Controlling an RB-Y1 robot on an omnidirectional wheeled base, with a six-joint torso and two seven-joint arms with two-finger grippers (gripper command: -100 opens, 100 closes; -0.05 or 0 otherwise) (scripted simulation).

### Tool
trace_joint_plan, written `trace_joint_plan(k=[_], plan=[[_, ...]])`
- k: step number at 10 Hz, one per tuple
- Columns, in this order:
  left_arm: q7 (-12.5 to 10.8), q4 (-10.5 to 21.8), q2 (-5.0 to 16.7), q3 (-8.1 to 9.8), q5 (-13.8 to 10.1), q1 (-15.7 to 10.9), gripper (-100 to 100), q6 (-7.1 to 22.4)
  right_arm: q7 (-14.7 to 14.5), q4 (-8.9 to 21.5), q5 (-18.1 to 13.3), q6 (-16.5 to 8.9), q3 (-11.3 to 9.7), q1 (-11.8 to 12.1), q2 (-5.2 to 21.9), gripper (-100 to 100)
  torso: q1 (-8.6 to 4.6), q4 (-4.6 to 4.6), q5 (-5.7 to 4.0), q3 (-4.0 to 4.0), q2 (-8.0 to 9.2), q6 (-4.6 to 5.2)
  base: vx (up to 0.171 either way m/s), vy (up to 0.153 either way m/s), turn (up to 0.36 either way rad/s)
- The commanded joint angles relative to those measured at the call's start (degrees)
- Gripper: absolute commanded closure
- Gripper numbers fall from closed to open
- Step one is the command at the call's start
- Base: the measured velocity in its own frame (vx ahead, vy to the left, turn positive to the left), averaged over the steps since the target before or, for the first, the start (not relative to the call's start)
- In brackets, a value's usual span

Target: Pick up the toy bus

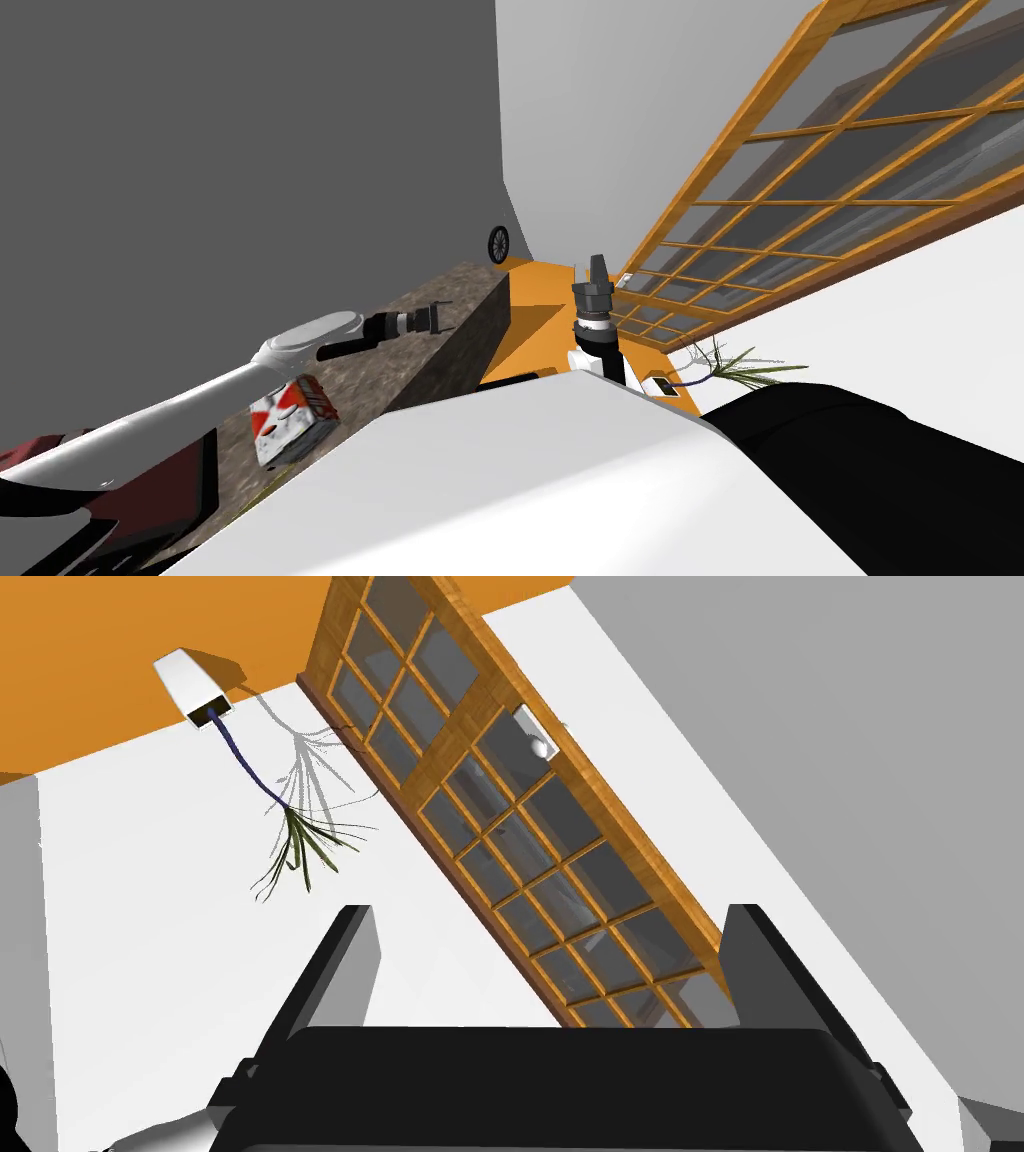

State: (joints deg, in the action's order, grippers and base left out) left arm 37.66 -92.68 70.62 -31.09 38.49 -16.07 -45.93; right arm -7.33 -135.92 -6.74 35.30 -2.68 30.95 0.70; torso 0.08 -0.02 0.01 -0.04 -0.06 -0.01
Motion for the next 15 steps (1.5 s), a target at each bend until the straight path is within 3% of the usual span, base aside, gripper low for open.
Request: trace_joint_plan(k=[1, 2, 3, 4, 5, 6, 7, 8, 9, 10, 11, 12, 13, 14, 15], plan=[[1.15, 1.24, 2.20, -1.83, 1.08, -0.41, -100, -0.56, 0.00, 0.00, 0.00, 0.00, 0.00, 0.00, 0.00, 0, 0.00, 0.00, 0.00, 0.00, 0.00, 0.00, 0.019, 0.025, -0.116], [2.84, 3.87, 4.44, -3.75, 2.89, -1.65, -100, -2.08, 0.00, 0.00, 0.00, 0.00, 0.00, 0.01, 0.00, 0, 0.00, 0.00, 0.01, 0.01, 0.02, -0.06, 0.016, 0.027, -0.226], [2.84, 3.87, 5.42, -4.62, 2.89, -1.65, -100, -2.08, 0.00, 0.00, 0.00, 0.00, 0.00, 0.00, 0.00, 0, 0.02, 0.00, 0.01, 0.01, 0.02, -0.01, 0.009, 0.036, -0.108], [4.47, 5.74, 7.90, -6.49, 4.65, -2.76, -100, -3.62, 0.00, 0.00, 0.00, 0.00, 0.01, 0.01, 0.00, 0, 0.03, 0.01, 0.02, 0.03, 0.05, -0.07, 0.005, 0.044, -0.158], [4.47, 6.28, 8.59, -7.47, 4.65, -2.76, -100, -3.62, 0.00, 0.00, 0.00, 0.00, 0.00, 0.00, 0.00, 0, 0.07, 0.02, 0.02, 0.04, 0.07, -0.03, -0.002, 0.040, -0.116], [6.04, 8.05, 11.04, -9.42, 6.34, -3.76, -100, -5.18, 0.00, 0.00, 0.00, 0.00, 0.01, 0.01, 0.00, 0, 0.06, 0.02, 0.04, 0.05, 0.09, -0.06, -0.011, 0.051, -0.148], [6.04, 9.14, 11.70, -10.33, 6.34, -3.76, -100, -5.18, 0.00, 0.00, 0.00, 0.00, 0.00, 0.00, 0.00, 0, 0.11, 0.02, 0.04, 0.06, 0.11, -0.04, -0.012, 0.044, -0.162], [7.53, 11.75, 13.54, -12.46, 7.96, -4.66, -100, -6.74, 0.00, 0.00, 0.00, 0.00, 0.01, 0.00, 0.00, 0, 0.08, 0.03, 0.04, 0.08, 0.13, -0.06, -0.017, 0.051, -0.244], [7.53, 11.75, 14.70, -13.19, 7.96, -4.66, -100, -6.74, 0.00, 0.00, 0.00, 0.00, 0.00, 0.00, 0.00, 0, 0.10, 0.03, 0.03, 0.08, 0.15, -0.03, -0.015, 0.050, -0.108], [8.94, 13.74, 16.98, -15.30, 9.50, -5.46, -100, -8.28, 0.00, 0.00, 0.00, 0.00, 0.01, 0.01, 0.00, 0, 0.09, 0.04, 0.04, 0.09, 0.15, -0.08, -0.025, 0.054, -0.192], [8.94, 14.32, 17.58, -16.02, 9.50, -5.46, -100, -8.28, 0.00, 0.00, 0.00, 0.00, 0.01, 0.00, 0.00, 0, 0.12, 0.04, 0.04, 0.10, 0.18, -0.05, -0.024, 0.053, -0.111], [10.27, 16.73, 19.55, -18.22, 10.94, -6.14, -100, -9.77, 0.00, 0.00, 0.00, 0.00, 0.01, 0.01, 0.00, 0, 0.11, 0.04, 0.05, 0.10, 0.17, -0.08, -0.022, 0.056, -0.203], [10.27, 16.80, 20.29, -18.81, 10.94, -6.14, -100, -9.77, 0.00, 0.00, 0.00, 0.00, 0.01, 0.00, 0.00, 0, 0.11, 0.04, 0.04, 0.09, 0.15, -0.02, -0.021, 0.050, -0.105], [11.49, 19.19, 21.62, -21.46, 12.27, -6.70, -100, -11.19, 0.00, 0.00, 0.00, 0.00, 0.01, 0.01, 0.00, 0, 0.10, 0.04, 0.05, 0.10, 0.16, -0.10, -0.033, 0.051, -0.180], [11.49, 19.19, 22.81, -21.52, 12.27, -6.70, -100, -11.19, 0.00, 0.00, 0.00, 0.00, 0.01, 0.00, 0.00, 0, 0.11, 0.05, 0.04, 0.12, 0.21, -0.06, -0.033, 0.050, -0.096]])
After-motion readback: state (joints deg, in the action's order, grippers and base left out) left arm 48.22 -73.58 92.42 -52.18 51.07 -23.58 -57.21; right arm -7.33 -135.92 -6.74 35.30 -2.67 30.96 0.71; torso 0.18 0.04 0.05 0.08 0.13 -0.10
